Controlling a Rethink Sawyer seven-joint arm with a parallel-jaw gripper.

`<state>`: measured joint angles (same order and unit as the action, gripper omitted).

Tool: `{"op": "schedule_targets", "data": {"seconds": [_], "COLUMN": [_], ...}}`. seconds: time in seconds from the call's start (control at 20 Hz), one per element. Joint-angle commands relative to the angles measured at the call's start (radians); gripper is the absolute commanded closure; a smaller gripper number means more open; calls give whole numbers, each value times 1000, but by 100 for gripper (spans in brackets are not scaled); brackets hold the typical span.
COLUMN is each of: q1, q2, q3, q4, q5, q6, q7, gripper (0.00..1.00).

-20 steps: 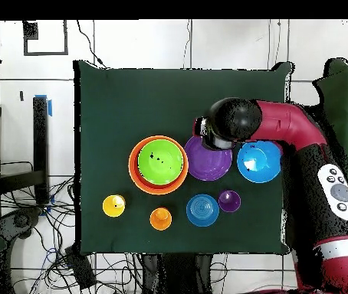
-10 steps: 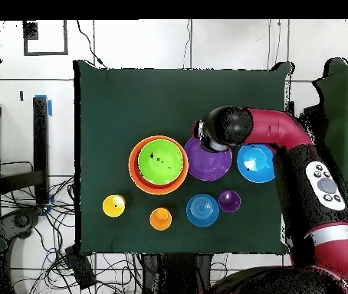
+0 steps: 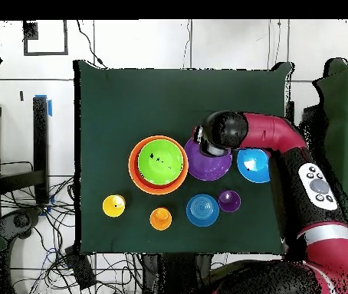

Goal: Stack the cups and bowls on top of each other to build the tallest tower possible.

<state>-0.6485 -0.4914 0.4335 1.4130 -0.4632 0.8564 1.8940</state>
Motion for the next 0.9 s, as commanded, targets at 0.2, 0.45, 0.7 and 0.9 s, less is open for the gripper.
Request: {"op": "schedule_targets", "data": {"seconds": [0.2, 0.45, 0.7, 0.9], "q1": [62, 70, 92, 95], "q2": [92, 146, 181, 219], "q3": [-137, -160, -210, -232], "q4": [-156, -243, -283, -320], "q5": [53, 67, 85, 122], "q6": [-48, -27, -41, -33], "q7": [298, 332, 426, 462], "gripper": [0, 0, 0, 0]}}
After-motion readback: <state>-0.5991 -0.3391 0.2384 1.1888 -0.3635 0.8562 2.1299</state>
